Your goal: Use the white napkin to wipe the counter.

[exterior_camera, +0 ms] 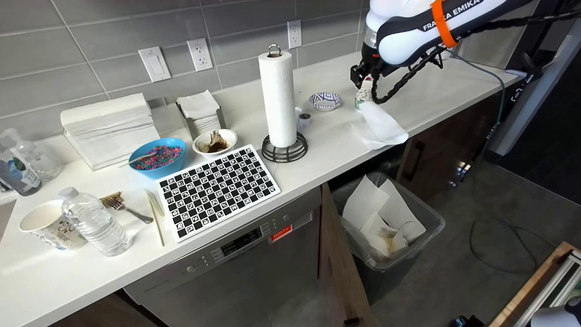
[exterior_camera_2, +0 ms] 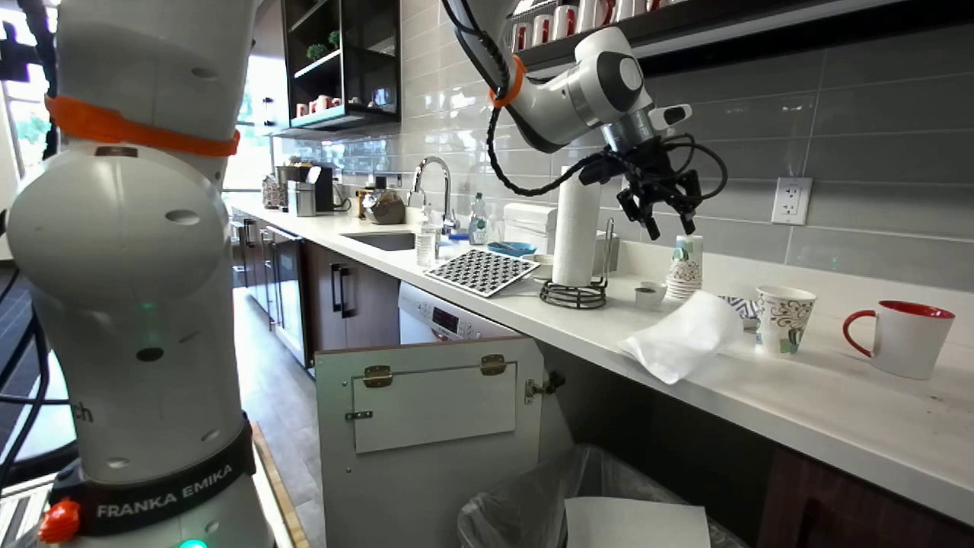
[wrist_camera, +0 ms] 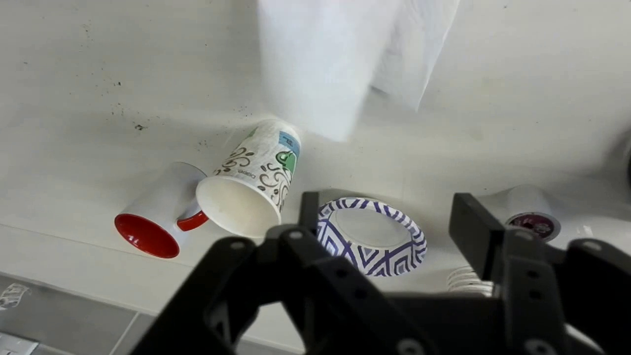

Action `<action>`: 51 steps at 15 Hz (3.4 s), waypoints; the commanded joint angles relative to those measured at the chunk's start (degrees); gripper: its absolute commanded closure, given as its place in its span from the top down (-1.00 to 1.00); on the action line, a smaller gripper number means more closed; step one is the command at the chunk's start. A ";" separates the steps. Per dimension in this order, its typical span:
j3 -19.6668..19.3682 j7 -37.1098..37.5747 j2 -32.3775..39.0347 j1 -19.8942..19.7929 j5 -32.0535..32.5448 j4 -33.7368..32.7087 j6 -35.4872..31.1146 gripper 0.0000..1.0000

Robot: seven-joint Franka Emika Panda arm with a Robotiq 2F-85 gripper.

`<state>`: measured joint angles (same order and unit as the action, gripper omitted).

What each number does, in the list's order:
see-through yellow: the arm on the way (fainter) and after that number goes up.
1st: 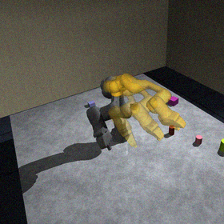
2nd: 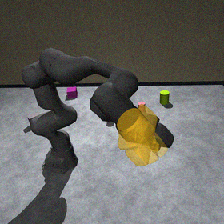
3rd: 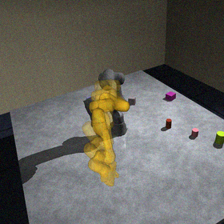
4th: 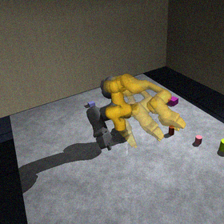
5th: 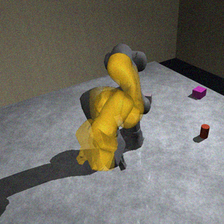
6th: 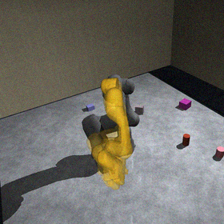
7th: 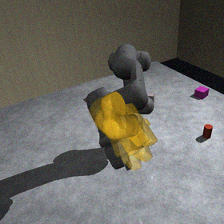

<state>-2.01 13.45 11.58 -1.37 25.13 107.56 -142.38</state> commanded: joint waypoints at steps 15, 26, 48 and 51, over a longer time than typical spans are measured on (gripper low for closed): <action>0.90 4.36 -11.51 3.76 -3.38 9.43 4.46 1.00; 2.45 9.61 -11.49 2.66 -0.69 10.35 4.81 1.00; -2.72 -10.89 16.49 -4.96 -20.28 -7.60 6.37 1.00; -2.59 -10.90 18.24 -5.07 -20.95 -8.12 5.98 0.86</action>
<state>-4.91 4.24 27.42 -5.92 6.33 101.35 -136.29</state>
